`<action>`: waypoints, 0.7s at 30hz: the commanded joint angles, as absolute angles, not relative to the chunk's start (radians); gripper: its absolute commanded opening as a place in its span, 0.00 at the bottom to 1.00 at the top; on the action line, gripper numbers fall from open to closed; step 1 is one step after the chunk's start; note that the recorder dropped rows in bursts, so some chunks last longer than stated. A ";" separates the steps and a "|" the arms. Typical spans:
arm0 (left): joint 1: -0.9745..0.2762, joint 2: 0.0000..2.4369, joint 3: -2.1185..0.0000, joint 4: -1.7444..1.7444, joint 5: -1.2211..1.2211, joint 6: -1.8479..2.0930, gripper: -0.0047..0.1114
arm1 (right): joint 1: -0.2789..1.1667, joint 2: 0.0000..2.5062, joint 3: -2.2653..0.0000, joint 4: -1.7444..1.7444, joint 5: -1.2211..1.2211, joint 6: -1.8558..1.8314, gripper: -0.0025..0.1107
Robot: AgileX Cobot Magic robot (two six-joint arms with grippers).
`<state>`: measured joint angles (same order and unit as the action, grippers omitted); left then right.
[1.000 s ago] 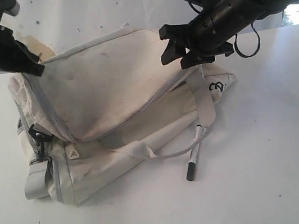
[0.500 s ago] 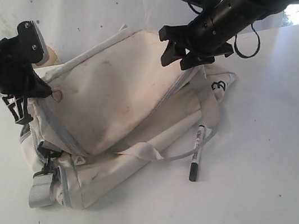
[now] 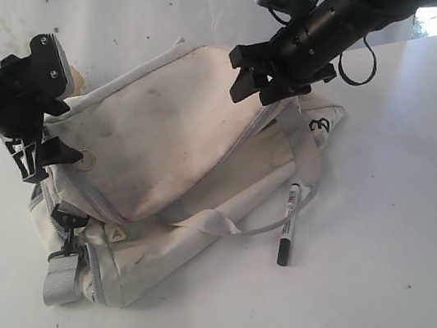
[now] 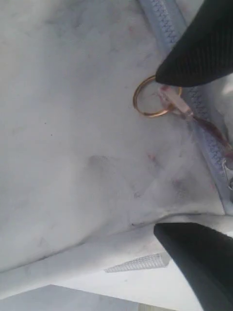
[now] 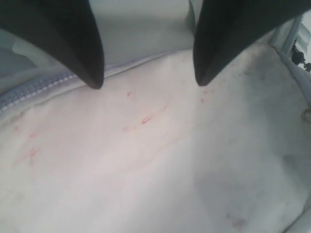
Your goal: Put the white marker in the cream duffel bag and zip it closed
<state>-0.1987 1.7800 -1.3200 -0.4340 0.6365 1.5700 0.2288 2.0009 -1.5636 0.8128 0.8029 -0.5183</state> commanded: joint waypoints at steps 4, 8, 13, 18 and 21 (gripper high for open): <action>-0.202 1.775 -1.317 -0.456 0.621 1.340 0.81 | 0.229 1.988 -1.563 0.812 0.840 -0.518 0.48; -0.202 1.748 -1.317 -0.456 0.592 1.142 0.81 | 0.229 1.970 -1.563 0.812 0.855 -0.514 0.48; -0.169 1.708 -1.317 -0.459 0.467 0.880 0.81 | 0.229 1.929 -1.563 0.812 0.864 -0.516 0.48; -0.095 1.700 -1.317 -0.485 0.480 0.579 0.81 | 0.229 1.907 -1.563 0.815 0.873 -0.516 0.48; -0.054 1.711 -1.317 -0.541 0.551 0.557 0.81 | 0.239 1.907 -1.563 0.816 0.873 -0.516 0.48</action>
<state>-0.0828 1.7085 -1.3197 -0.4867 0.4945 0.6192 0.2309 1.9161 -1.5636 0.8088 0.8651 -0.5162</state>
